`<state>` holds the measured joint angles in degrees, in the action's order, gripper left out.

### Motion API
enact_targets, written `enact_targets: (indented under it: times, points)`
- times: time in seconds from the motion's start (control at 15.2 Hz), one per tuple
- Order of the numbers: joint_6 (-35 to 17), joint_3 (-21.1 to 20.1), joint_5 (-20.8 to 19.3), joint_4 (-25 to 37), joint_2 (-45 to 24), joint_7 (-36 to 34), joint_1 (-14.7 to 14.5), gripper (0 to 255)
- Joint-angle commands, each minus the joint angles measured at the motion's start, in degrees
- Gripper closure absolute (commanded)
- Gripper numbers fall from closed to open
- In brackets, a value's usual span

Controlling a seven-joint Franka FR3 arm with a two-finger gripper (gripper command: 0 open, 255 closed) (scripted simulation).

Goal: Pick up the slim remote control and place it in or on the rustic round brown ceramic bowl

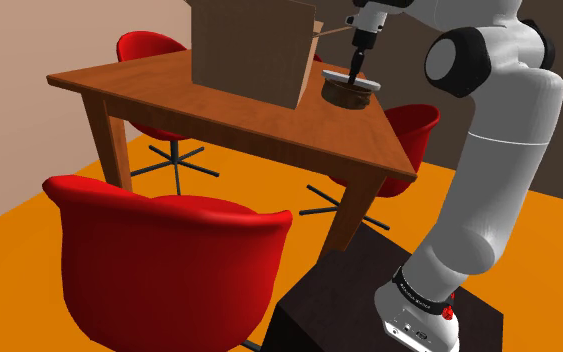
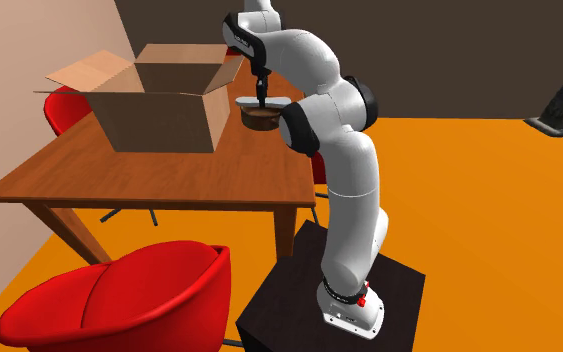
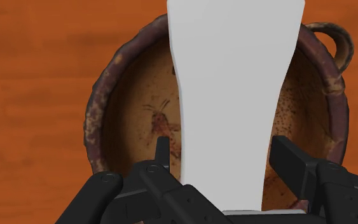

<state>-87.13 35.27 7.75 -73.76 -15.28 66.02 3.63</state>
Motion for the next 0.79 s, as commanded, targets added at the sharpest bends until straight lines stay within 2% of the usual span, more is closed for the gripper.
enact_targets:
  times: [0.0,0.07,0.13,0.46,0.73]
  points:
    - [0.0,0.0,0.0,0.0,0.0,0.0,0.0,255]
    - [0.0,0.0,0.0,0.0,0.0,0.0,0.0,255]
    - [0.0,0.0,0.0,0.0,0.0,0.0,0.0,0]
    - [0.0,0.0,0.0,0.0,0.0,0.0,0.0,0]
    - [10.0,0.1,3.1,14.4,-4.9,0.9,3.6,0]
